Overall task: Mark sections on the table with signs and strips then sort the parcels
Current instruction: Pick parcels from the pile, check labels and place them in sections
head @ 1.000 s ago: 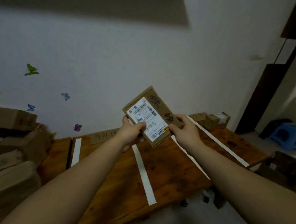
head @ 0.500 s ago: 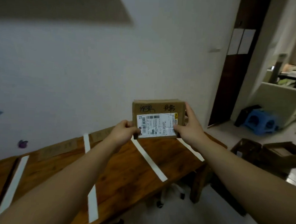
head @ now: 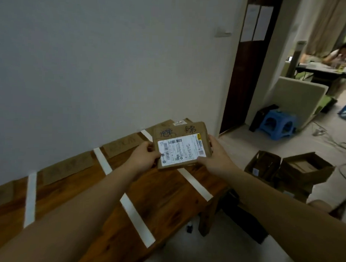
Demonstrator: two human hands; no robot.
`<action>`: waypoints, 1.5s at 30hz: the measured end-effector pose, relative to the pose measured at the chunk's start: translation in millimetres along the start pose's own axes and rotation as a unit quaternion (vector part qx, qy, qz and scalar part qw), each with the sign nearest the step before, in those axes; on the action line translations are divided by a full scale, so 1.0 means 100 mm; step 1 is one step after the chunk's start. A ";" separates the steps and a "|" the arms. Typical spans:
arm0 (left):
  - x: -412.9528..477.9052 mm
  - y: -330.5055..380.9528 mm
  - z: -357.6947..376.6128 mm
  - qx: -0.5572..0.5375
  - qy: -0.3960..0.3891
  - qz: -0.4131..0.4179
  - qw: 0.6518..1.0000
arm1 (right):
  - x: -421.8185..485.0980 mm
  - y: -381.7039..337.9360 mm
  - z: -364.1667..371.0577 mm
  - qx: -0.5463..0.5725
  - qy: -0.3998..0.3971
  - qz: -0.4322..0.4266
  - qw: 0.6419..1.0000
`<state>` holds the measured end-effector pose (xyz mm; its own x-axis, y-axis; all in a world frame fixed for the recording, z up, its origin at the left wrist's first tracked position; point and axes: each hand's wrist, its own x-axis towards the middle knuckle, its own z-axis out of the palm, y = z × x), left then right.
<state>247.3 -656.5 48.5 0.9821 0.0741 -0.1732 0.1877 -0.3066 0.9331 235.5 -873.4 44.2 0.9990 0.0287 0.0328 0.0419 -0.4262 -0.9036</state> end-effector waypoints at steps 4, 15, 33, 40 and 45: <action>0.60 -0.10 0.30 -0.027 -0.010 -0.026 0.999 | 0.64 0.26 -0.12 -0.042 -0.022 0.013 0.999; 1.61 -0.25 0.98 0.037 0.000 -0.092 0.995 | 2.13 1.04 -0.30 -0.141 -0.149 0.042 0.978; 2.38 -0.47 1.98 0.169 0.076 -0.188 0.964 | 3.37 2.10 -0.51 -0.179 -0.336 0.021 0.925; 2.42 -0.40 1.88 0.279 0.061 -0.198 0.938 | 3.45 2.00 -0.48 -0.236 -0.347 0.008 0.908; 2.11 -0.29 1.45 0.293 0.119 -0.233 0.920 | 3.36 1.46 -0.35 -0.247 -0.323 -0.064 0.912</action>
<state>451.3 -769.8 -61.0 0.7745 0.5112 -0.3726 0.6323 -0.6421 0.4334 578.1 -957.4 -62.1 0.7773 0.5646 -0.2775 0.3168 -0.7324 -0.6027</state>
